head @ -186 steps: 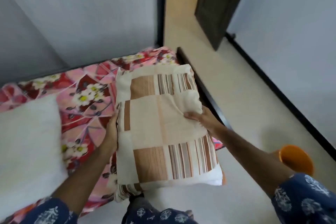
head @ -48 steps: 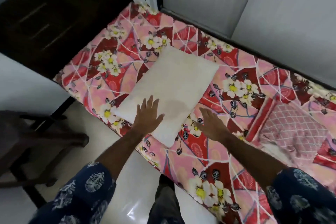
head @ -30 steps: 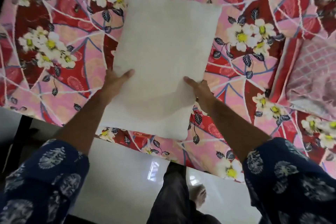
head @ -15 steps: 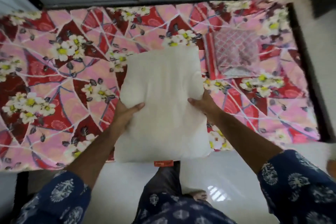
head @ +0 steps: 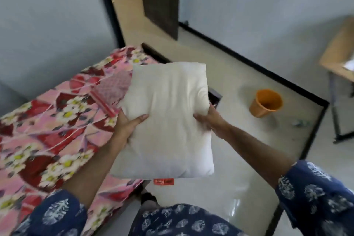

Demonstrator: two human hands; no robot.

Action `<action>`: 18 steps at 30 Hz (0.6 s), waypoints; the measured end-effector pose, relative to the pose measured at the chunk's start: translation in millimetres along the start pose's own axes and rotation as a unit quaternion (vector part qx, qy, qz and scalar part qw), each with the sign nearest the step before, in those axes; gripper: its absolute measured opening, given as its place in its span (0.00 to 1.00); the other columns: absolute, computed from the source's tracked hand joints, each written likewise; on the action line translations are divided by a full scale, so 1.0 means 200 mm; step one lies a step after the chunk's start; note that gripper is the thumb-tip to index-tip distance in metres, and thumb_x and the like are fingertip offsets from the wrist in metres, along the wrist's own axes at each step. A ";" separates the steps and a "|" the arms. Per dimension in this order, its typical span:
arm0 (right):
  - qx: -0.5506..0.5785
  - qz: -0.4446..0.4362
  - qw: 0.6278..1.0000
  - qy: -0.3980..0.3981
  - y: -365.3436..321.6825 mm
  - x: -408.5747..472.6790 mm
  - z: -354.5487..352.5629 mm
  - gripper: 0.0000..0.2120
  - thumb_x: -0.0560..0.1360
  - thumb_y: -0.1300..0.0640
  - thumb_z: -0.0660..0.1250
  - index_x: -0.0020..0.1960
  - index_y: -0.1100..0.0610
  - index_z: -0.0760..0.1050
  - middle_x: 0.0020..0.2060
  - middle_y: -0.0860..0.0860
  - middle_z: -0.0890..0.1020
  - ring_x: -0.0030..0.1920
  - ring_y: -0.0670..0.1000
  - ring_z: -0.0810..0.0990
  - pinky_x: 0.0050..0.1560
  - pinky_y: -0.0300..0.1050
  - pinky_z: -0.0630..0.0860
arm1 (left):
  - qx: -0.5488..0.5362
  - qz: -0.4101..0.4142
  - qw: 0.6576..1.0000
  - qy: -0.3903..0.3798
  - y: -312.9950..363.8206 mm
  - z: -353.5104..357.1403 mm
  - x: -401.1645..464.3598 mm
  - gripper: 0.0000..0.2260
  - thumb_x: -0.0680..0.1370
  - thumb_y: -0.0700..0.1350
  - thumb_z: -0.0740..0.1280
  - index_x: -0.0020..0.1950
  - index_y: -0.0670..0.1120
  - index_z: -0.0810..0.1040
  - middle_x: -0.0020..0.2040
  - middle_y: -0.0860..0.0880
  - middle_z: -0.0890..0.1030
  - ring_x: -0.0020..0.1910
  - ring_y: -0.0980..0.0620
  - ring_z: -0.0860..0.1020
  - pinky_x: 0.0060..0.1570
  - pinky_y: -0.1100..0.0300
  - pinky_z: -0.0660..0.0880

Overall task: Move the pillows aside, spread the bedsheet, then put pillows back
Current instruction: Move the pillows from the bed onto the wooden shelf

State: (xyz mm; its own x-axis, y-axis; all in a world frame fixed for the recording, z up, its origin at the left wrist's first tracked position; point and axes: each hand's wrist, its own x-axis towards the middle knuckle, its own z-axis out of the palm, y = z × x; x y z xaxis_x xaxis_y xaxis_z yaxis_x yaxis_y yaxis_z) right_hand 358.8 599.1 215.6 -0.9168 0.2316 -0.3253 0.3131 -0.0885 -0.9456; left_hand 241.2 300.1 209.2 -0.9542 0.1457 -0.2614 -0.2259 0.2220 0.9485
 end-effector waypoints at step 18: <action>0.060 -0.093 0.924 0.367 -0.54 -0.34 -2.04 0.31 0.66 0.54 0.81 0.66 0.55 0.74 0.57 0.56 0.85 0.57 0.59 0.84 0.54 0.59 0.83 | -0.034 0.133 0.944 -0.300 1.11 2.41 0.34 0.25 0.69 0.40 0.80 0.62 0.49 0.75 0.53 0.54 0.83 0.43 0.65 0.82 0.38 0.73 0.76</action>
State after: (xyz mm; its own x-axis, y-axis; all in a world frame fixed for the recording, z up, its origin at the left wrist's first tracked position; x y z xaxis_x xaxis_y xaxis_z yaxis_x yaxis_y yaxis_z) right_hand 488.3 987.4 336.5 -0.5238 0.8437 -0.1178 0.0978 -0.0778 -0.9922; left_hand 219.7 824.5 316.4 -0.7013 0.7112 -0.0475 -0.0262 0.0409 0.9988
